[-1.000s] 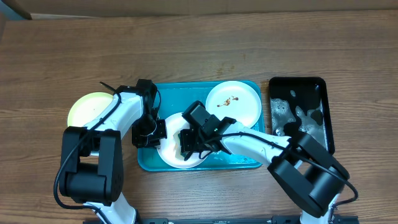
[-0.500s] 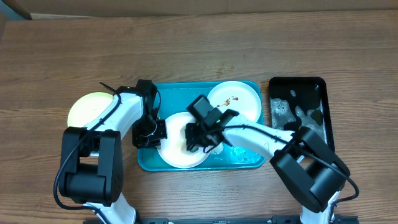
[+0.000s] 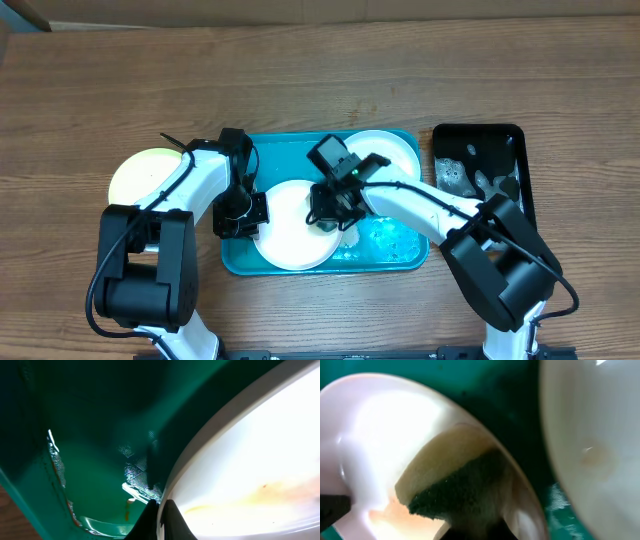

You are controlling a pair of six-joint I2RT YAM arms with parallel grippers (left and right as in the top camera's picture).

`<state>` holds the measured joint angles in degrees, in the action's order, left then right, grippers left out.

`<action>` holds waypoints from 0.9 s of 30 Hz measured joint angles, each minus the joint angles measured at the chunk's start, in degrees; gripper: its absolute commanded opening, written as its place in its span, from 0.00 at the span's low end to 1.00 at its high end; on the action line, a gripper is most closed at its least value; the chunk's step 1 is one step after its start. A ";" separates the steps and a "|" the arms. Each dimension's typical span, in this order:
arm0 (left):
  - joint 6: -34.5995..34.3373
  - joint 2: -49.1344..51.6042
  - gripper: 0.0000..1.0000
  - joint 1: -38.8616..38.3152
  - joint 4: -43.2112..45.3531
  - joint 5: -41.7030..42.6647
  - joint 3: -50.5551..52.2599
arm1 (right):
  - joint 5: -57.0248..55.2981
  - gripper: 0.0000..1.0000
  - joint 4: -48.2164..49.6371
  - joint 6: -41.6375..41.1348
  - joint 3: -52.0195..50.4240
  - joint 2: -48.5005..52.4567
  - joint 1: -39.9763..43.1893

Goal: Clean dirty plates on tray and stack at the side

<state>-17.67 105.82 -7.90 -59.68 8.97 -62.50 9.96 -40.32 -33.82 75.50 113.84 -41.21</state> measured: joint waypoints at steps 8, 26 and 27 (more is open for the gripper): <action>0.00 -0.07 0.04 0.00 0.09 0.07 0.11 | -5.35 0.04 -6.91 2.97 9.42 -1.70 1.03; -0.04 -3.10 0.04 0.00 0.92 -1.68 0.33 | -24.00 0.04 -28.61 0.92 10.10 -11.15 6.67; -0.22 -4.17 0.04 0.00 0.92 -2.12 0.33 | -24.11 0.04 -29.24 0.74 10.10 -11.15 8.28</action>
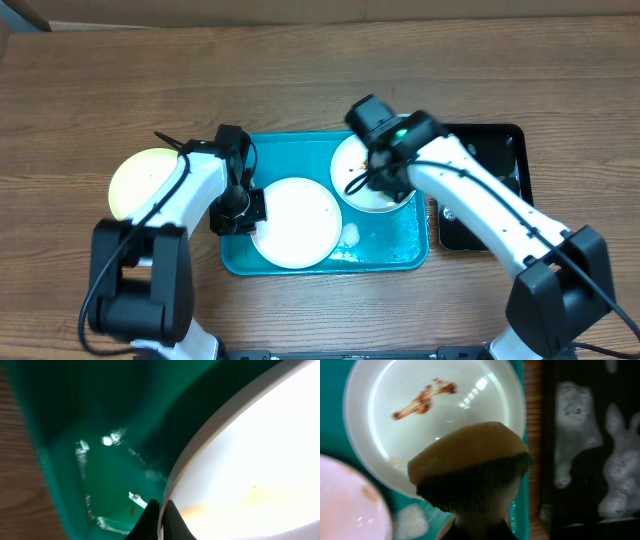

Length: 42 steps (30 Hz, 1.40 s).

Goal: Clean dirty plates on tray and stack at the side

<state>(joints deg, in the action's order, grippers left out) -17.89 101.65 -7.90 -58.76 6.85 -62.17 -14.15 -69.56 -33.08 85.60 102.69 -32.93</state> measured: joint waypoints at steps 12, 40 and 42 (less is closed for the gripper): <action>-0.63 -21.11 0.04 0.00 1.14 -13.60 -0.13 | 9.29 0.04 -2.16 7.34 0.00 0.00 19.85; -0.61 -30.51 0.04 -15.45 7.17 -43.01 -0.22 | 22.99 0.04 20.28 22.05 -24.83 -0.04 38.73; -0.61 -30.51 0.04 -17.09 7.10 -44.52 -0.22 | 23.54 0.04 23.63 20.22 -26.97 -0.13 38.73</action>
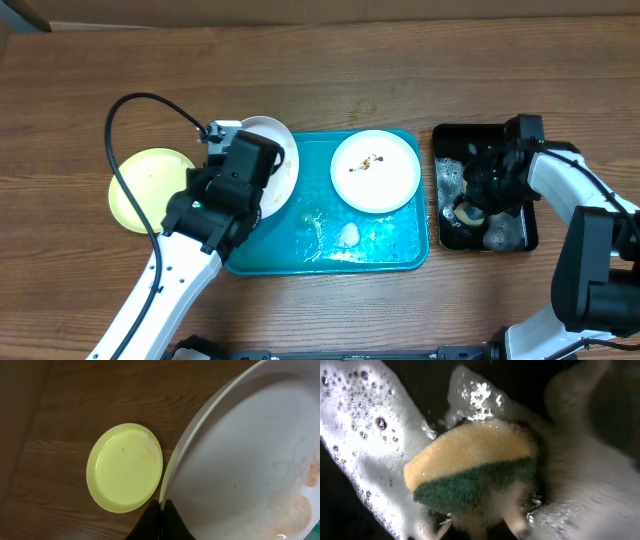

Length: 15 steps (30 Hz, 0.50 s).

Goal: Clean dirty plates on tray and stack at the side

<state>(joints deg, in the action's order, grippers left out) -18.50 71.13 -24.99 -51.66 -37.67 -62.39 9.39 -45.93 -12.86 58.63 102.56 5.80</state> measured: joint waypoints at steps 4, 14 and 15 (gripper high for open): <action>0.00 0.00 0.04 -2.54 -0.50 -1.81 0.00 | 0.96 0.04 4.26 -5.70 -3.17 -1.92 0.11; 0.00 0.00 0.04 -3.54 -1.62 -2.91 0.00 | 8.63 0.04 10.29 -10.16 -5.18 -2.10 0.22; 0.00 0.00 0.04 -3.54 -1.77 -2.91 0.00 | 8.85 0.04 10.12 -10.56 -5.18 -2.10 0.22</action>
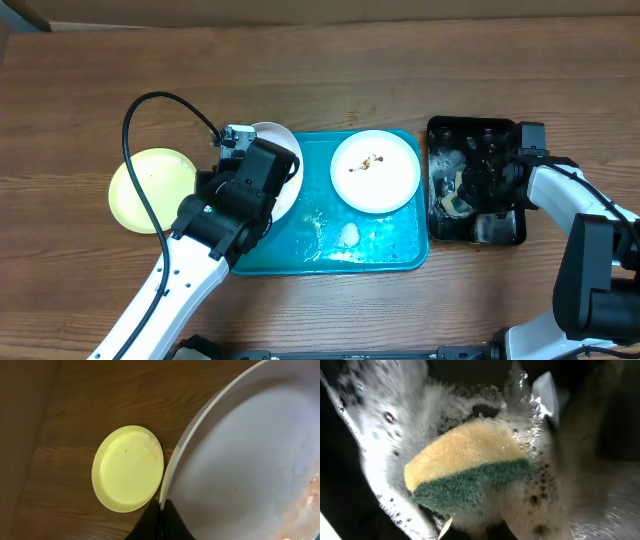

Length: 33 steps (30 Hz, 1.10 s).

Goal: Clean dirty plates on tray and stack at the side

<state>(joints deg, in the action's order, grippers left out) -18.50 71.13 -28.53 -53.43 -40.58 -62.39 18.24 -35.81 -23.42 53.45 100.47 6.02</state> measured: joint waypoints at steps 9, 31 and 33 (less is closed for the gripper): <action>0.00 0.00 0.04 0.00 -0.70 -0.04 0.00 | -4.79 0.04 -6.32 -4.74 1.20 -0.13 -0.09; 0.00 0.00 0.04 0.00 -0.83 -0.24 0.00 | -11.67 0.04 -12.46 -0.04 3.21 0.00 0.24; 0.00 0.00 0.04 0.00 -0.85 -0.24 0.00 | -13.27 0.04 -14.32 -1.29 3.93 0.20 0.15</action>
<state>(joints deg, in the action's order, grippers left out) -18.50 71.13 -28.53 -54.28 -40.82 -62.39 4.97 -50.13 -24.71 57.39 100.66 6.17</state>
